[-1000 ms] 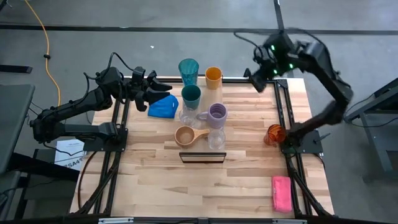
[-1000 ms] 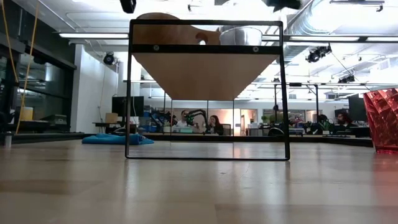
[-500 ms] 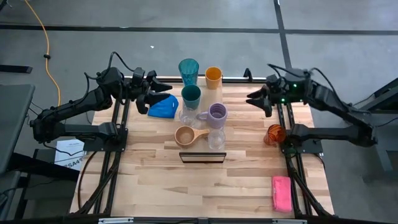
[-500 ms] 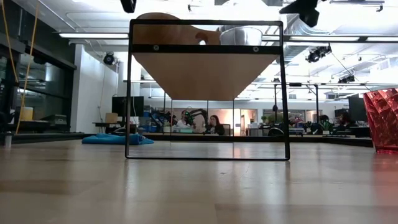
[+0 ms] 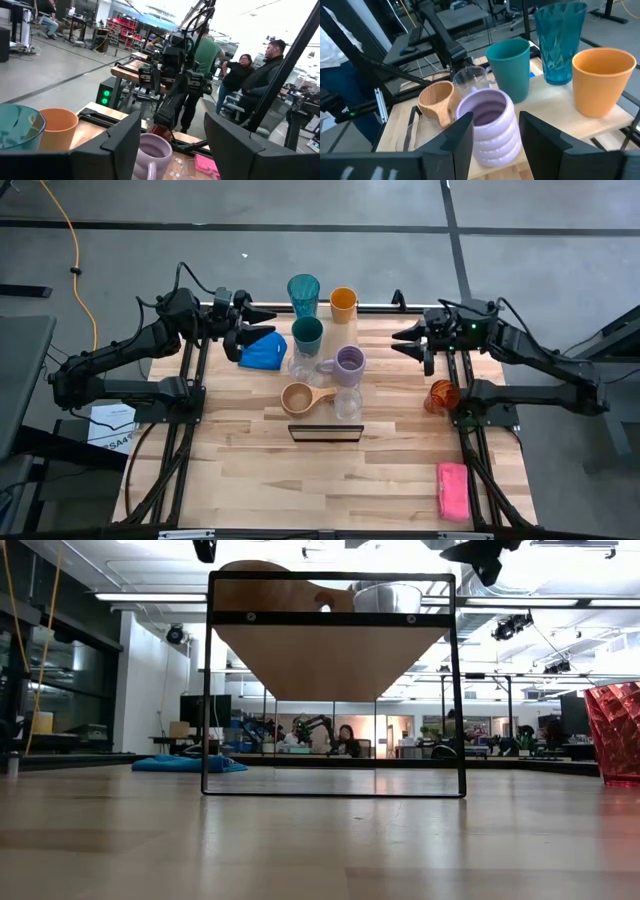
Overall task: Stack small to large cups/mugs on shelf
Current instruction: Move the orange cup to the top right of the table
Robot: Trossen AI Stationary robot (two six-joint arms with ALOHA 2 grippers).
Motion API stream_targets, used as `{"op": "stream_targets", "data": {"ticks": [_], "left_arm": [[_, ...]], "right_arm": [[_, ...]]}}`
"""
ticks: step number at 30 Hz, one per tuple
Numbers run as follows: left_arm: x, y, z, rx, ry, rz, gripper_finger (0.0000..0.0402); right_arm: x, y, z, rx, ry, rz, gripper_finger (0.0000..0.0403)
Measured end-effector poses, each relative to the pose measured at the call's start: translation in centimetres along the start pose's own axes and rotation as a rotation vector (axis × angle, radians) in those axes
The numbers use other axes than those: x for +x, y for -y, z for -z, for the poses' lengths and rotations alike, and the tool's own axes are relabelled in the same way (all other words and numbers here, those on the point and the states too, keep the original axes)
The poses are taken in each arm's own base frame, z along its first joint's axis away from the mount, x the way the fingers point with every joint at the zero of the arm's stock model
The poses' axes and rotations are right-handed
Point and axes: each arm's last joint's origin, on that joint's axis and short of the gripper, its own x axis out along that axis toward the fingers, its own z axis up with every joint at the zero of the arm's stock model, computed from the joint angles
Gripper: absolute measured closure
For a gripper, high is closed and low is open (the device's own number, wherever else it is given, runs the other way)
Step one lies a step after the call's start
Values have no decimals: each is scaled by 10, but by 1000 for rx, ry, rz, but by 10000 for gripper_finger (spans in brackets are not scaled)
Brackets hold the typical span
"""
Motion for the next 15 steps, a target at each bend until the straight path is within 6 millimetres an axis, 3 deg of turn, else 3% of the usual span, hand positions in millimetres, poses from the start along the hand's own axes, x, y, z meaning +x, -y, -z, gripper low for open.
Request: {"op": "stream_targets", "data": {"ticks": [8, 11, 15], "left_arm": [[0, 0, 0, 16, 0, 0, 195], [0, 0, 0, 17, 0, 0, 195], [0, 0, 0, 17, -1, 1, 195]], "right_arm": [[3, 1, 1, 64, -24, 10, 253], [8, -2, 2, 155, -202, 29, 253], [12, -12, 15, 251, -594, 115, 253]]}}
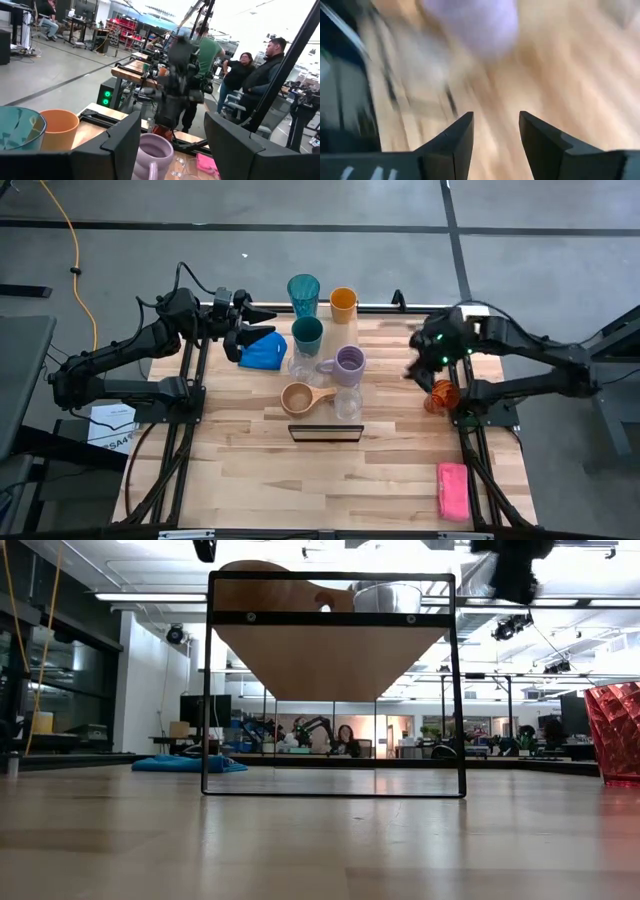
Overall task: Stack small to large cups/mugs on shelf
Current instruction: Move the orange cup to the top right of the table
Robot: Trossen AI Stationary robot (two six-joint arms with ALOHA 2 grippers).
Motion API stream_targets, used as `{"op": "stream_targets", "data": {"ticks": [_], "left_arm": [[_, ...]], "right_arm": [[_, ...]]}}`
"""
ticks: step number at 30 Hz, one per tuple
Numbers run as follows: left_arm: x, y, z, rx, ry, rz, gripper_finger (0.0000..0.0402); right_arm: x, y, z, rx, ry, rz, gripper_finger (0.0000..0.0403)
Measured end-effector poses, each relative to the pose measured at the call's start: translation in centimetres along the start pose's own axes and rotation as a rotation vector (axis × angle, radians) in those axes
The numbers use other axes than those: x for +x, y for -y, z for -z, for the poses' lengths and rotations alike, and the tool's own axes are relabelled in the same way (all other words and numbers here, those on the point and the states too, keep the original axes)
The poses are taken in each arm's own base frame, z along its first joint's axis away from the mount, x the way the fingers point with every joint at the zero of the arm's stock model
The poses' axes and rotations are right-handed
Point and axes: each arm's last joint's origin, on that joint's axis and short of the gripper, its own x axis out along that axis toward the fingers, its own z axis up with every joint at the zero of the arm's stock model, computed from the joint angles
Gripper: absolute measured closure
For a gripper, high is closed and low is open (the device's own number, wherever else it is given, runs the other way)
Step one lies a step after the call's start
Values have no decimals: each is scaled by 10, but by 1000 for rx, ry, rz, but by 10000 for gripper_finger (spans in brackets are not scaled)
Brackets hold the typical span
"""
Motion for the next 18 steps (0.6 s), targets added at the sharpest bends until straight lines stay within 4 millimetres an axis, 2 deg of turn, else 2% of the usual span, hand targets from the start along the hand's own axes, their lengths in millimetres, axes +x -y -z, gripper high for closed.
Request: {"op": "stream_targets", "data": {"ticks": [4, 7, 12, 18], "left_arm": [[0, 0, 0, 0, 0, 0, 195], [0, 0, 0, 0, 0, 0, 195], [0, 0, 0, 0, 0, 0, 195], [0, 0, 0, 0, -1, 0, 195]], "right_arm": [[8, -7, 26, 48, -365, 93, 253], [11, -11, 47, 54, -533, 182, 253], [17, -17, 70, 65, -628, 248, 241], [34, -20, 88, 18, -645, 291, 179]]}}
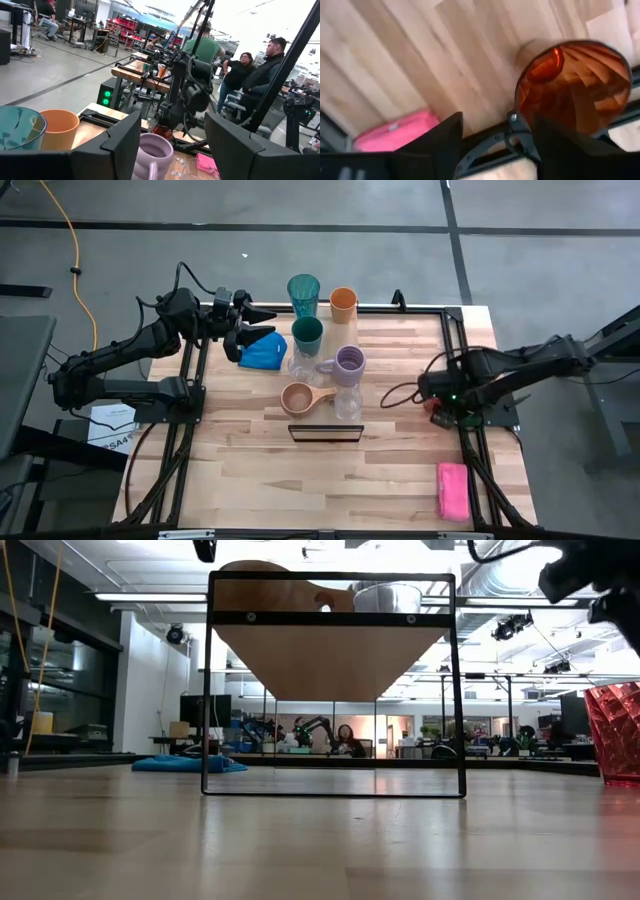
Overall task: Stack small to large cups/mugs on shelf
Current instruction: Move the orange cup to the top right of the table
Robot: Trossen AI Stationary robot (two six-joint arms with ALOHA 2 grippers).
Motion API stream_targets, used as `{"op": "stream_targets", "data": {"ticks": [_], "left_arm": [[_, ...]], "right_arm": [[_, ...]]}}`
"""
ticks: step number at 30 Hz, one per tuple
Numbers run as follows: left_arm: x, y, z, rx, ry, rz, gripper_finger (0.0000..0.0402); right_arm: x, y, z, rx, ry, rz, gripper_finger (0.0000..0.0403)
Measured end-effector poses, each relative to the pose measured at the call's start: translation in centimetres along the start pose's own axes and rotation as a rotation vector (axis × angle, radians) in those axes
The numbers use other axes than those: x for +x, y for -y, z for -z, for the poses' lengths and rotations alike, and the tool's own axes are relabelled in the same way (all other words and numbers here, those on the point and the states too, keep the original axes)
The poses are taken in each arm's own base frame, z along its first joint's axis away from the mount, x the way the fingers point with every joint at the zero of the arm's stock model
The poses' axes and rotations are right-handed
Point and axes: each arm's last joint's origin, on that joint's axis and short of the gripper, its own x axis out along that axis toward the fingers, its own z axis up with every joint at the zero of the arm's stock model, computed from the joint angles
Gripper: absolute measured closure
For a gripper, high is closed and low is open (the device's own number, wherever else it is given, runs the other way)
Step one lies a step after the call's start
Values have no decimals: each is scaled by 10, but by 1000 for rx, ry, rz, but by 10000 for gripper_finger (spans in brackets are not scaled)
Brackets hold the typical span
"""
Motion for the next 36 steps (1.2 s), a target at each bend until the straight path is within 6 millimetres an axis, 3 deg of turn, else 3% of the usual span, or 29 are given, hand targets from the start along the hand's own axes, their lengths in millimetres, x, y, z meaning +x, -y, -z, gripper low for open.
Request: {"op": "stream_targets", "data": {"ticks": [4, 8, 18, 25, 32, 34, 36], "left_arm": [[0, 0, 0, 0, 0, 0, 195], [0, 0, 0, 0, 1, 0, 195], [0, 0, 0, 0, 2, -5, 195], [0, 0, 0, 0, 2, -5, 195], [0, 0, 0, -2, 3, -6, 195], [0, 0, 0, -2, 3, -7, 195], [0, 0, 0, -2, 3, -7, 195]], "right_arm": [[20, -2, 3, -29, -10, 40, 149], [39, 4, 5, 5, -1, 147, 144], [41, 3, 2, 26, 26, 184, 168], [49, -5, -7, 64, 12, 156, 227], [71, -13, -18, 74, -38, 119, 348], [70, -15, -20, 76, -34, 114, 386], [61, -19, -23, 65, -10, 90, 393]]}}
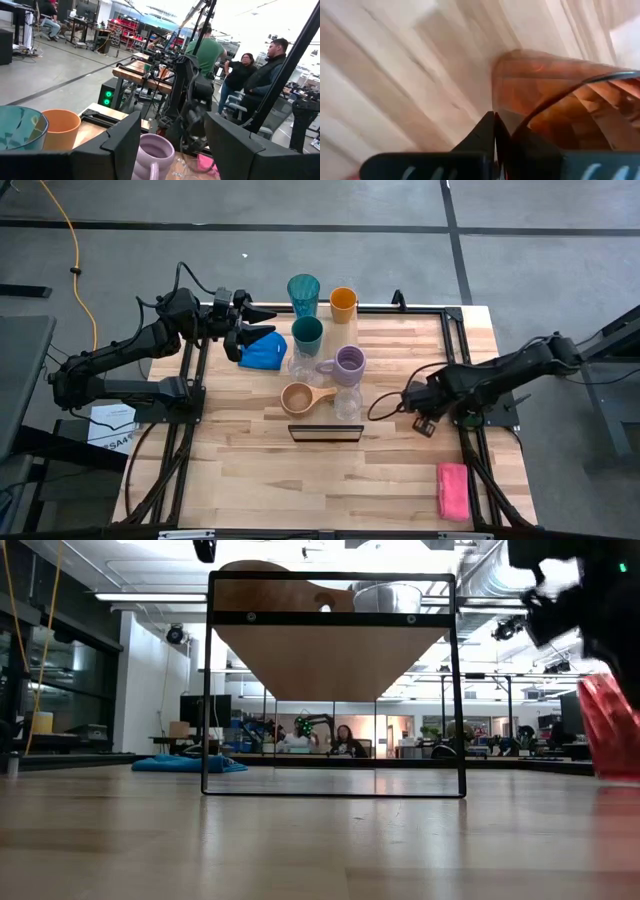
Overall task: Stack small to large cups/mugs on shelf
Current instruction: Move the orange cup to the top right of the table
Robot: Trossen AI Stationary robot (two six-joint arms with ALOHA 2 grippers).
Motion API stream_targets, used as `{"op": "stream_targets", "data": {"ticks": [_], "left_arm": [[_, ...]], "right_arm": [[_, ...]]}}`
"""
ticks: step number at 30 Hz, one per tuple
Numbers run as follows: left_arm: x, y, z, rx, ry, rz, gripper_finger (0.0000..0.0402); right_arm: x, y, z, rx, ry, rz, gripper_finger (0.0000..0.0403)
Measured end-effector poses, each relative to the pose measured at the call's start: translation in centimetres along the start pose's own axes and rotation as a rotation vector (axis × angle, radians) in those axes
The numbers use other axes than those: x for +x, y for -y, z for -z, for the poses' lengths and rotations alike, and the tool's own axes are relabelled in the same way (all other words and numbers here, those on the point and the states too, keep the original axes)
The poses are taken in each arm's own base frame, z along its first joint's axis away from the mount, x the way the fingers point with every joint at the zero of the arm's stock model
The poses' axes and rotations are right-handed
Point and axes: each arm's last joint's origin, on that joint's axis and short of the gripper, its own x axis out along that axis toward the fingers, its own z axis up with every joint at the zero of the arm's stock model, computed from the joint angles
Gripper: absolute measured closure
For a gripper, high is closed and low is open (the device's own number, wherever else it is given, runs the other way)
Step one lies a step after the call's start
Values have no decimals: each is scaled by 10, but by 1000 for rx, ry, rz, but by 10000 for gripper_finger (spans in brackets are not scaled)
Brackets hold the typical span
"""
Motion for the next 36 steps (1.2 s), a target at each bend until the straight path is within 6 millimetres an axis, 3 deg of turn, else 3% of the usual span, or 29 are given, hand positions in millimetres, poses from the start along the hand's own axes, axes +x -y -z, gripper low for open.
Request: {"op": "stream_targets", "data": {"ticks": [4, 10, 14, 18, 21, 25, 32, 36], "left_arm": [[0, 0, 0, 0, 0, 0, 195], [0, 0, 0, 1, 1, 0, 195], [0, 0, 0, -4, 1, 3, 195], [0, 0, 0, -26, 1, 4, 195], [0, 0, 0, -26, 2, 4, 195], [0, 0, 0, -26, 2, 4, 195], [0, 0, 0, -26, 3, 4, 195], [0, 0, 0, -26, 3, 3, 195]], "right_arm": [[-41, -1, -2, -35, 69, -16, 400], [-134, 18, -17, 13, 428, 59, 401], [-185, 34, -36, 27, 674, 103, 402], [-217, 41, -68, -50, 763, 128, 402], [-229, 40, -99, -163, 703, 103, 402], [-230, 35, -140, -276, 592, 103, 402], [-208, 33, -198, -335, 429, 5, 402], [-199, 32, -215, -340, 399, -76, 403]]}}
